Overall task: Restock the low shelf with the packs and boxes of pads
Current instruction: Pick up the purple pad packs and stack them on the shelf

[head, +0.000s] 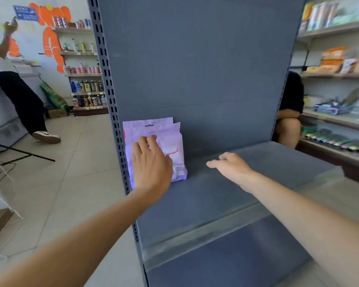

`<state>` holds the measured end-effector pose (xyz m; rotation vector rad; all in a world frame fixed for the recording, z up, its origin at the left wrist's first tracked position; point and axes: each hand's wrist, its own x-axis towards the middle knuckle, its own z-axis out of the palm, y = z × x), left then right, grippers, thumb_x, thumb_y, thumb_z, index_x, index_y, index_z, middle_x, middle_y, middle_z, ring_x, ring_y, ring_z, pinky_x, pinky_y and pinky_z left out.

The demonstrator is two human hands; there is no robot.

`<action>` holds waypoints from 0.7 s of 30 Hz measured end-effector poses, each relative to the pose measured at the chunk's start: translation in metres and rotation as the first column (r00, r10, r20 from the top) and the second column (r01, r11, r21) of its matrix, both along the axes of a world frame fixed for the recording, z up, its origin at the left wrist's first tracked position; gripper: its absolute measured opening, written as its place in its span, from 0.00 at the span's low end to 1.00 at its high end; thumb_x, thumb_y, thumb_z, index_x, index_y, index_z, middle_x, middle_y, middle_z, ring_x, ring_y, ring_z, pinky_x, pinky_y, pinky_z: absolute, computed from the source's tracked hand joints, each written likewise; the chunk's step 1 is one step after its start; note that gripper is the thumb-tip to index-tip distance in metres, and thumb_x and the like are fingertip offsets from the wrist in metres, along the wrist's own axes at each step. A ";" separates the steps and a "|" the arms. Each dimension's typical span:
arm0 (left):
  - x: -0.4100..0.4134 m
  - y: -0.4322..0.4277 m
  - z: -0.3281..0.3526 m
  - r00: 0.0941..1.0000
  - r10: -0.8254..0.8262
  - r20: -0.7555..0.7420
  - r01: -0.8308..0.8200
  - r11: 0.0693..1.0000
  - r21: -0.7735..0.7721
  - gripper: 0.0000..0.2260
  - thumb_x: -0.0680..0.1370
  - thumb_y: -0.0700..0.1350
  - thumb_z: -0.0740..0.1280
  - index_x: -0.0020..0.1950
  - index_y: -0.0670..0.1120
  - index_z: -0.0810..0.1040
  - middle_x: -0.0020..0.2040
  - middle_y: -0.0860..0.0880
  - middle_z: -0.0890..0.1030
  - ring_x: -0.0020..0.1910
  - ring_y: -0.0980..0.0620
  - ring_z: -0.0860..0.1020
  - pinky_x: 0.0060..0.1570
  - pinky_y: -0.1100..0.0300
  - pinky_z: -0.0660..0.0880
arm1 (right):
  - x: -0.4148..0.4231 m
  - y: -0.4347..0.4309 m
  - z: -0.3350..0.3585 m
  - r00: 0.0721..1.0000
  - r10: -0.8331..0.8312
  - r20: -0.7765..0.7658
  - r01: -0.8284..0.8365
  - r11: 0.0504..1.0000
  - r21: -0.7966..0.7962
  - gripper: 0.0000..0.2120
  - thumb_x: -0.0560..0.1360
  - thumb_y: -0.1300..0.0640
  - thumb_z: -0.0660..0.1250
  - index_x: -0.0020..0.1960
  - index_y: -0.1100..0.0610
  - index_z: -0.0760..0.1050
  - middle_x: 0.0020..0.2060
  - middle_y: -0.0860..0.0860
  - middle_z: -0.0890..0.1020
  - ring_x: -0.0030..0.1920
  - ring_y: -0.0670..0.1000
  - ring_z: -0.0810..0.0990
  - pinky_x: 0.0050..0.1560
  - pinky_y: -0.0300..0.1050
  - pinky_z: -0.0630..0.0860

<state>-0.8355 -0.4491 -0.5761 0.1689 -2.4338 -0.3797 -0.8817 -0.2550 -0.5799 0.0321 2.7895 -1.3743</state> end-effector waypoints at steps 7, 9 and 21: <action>0.022 0.178 -0.021 0.794 -0.492 0.357 0.553 0.828 -0.089 0.12 0.80 0.47 0.59 0.61 0.44 0.70 0.61 0.45 0.74 0.60 0.43 0.74 0.53 0.51 0.71 | 0.109 0.187 -0.017 0.977 -0.165 0.135 0.069 0.845 0.531 0.26 0.78 0.44 0.60 0.68 0.61 0.69 0.68 0.57 0.73 0.68 0.57 0.71 0.63 0.45 0.69; 0.036 0.234 -0.029 0.691 -0.550 0.469 0.655 0.751 -0.085 0.14 0.80 0.48 0.59 0.63 0.43 0.69 0.62 0.44 0.73 0.61 0.42 0.74 0.54 0.51 0.71 | 0.148 0.241 -0.020 0.952 -0.265 0.154 0.126 0.798 0.589 0.26 0.80 0.44 0.57 0.70 0.61 0.67 0.70 0.57 0.71 0.69 0.57 0.69 0.66 0.45 0.67; 0.080 0.424 -0.087 0.314 -0.692 0.650 0.822 0.541 0.179 0.18 0.79 0.51 0.63 0.64 0.41 0.70 0.62 0.41 0.76 0.59 0.43 0.74 0.59 0.51 0.72 | 0.260 0.392 -0.077 0.780 -0.586 0.219 0.399 0.736 0.548 0.31 0.78 0.41 0.58 0.73 0.59 0.63 0.71 0.56 0.69 0.68 0.57 0.69 0.66 0.49 0.67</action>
